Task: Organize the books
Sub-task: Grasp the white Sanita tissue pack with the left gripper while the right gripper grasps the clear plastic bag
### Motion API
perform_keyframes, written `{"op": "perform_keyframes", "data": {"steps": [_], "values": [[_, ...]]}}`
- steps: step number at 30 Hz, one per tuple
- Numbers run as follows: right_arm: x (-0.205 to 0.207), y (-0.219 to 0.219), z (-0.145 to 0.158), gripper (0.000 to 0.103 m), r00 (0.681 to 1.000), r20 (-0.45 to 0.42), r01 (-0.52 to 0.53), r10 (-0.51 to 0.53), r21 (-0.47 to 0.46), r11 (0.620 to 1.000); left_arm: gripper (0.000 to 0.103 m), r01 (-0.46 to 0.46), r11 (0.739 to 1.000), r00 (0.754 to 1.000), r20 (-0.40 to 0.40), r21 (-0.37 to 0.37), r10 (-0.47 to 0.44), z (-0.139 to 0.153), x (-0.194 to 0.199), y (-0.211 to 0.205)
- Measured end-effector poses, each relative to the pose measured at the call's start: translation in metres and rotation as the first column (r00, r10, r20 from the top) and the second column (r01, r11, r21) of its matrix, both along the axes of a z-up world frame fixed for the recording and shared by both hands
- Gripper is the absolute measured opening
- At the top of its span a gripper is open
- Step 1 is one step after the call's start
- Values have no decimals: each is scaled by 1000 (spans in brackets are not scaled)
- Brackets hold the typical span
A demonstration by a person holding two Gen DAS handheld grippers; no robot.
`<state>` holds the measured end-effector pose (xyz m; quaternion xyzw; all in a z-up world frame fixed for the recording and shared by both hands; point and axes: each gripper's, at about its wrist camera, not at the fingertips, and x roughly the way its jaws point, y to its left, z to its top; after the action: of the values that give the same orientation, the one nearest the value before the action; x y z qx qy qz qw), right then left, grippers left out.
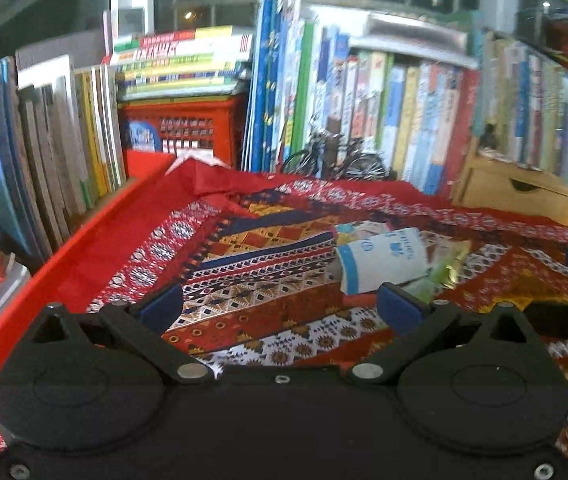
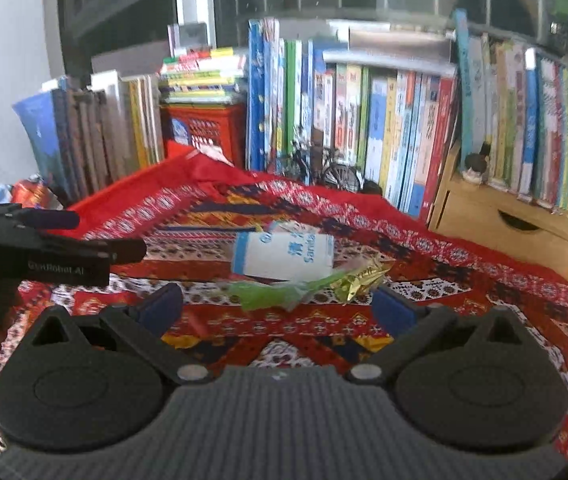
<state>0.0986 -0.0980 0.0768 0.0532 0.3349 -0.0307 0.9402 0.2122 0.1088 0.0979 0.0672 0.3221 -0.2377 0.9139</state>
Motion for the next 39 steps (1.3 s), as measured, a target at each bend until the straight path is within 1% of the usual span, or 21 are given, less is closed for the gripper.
{"op": "perform_keyframes", "data": {"steps": [4,7,11,15,19,21,23,24,26,27,28,29,34,37,39], "values": [[29,-10,-30,103,997,-65,-33,31,-26,999,103,-21,1000,999,-48,20,22,-18,29,-21],[43,-13,-49,103,995,-86,-46,47,9,999,103,-9,1000,998,-60,22,10,-27,43,-35],[59,-14,-70,103,997,-70,-30,35,75,997,103,-8,999,998,-58,45,11,-36,53,-52],[75,-12,-82,103,997,-61,42,-38,72,996,103,1,999,995,-101,32,2,-43,58,-57],[89,-5,-87,103,999,-43,10,-6,86,996,103,21,997,996,-86,74,-14,-50,61,-66],[94,-3,-90,103,999,-41,0,4,104,995,103,18,997,997,-82,75,-12,-51,64,-68],[100,-1,-95,97,998,-56,-2,8,115,993,103,16,997,997,-81,74,-10,-52,65,-70],[103,0,-97,94,998,-67,1,6,106,994,103,18,997,997,-81,77,-11,-53,65,-71],[105,0,-102,81,997,-78,12,-4,100,995,103,33,996,997,-78,85,-27,-53,65,-75],[105,-1,-104,77,997,-80,20,-11,106,994,103,45,995,996,-76,86,-39,-53,64,-76],[104,-3,-106,62,997,-78,25,-16,117,993,103,60,995,996,-74,84,-54,-53,64,-79],[102,-4,-106,57,997,-72,30,-21,121,992,103,75,994,995,-73,82,-69,-53,63,-81],[88,-14,-103,53,998,-42,47,-43,122,991,103,117,991,991,-67,64,-113,-53,61,-97],[72,-23,-100,52,996,-39,84,-80,117,990,102,150,988,987,-69,43,-147,-53,60,-108],[57,-30,-97,52,993,-37,115,-111,123,986,101,166,985,984,-71,43,-163,-55,60,-116]]}}
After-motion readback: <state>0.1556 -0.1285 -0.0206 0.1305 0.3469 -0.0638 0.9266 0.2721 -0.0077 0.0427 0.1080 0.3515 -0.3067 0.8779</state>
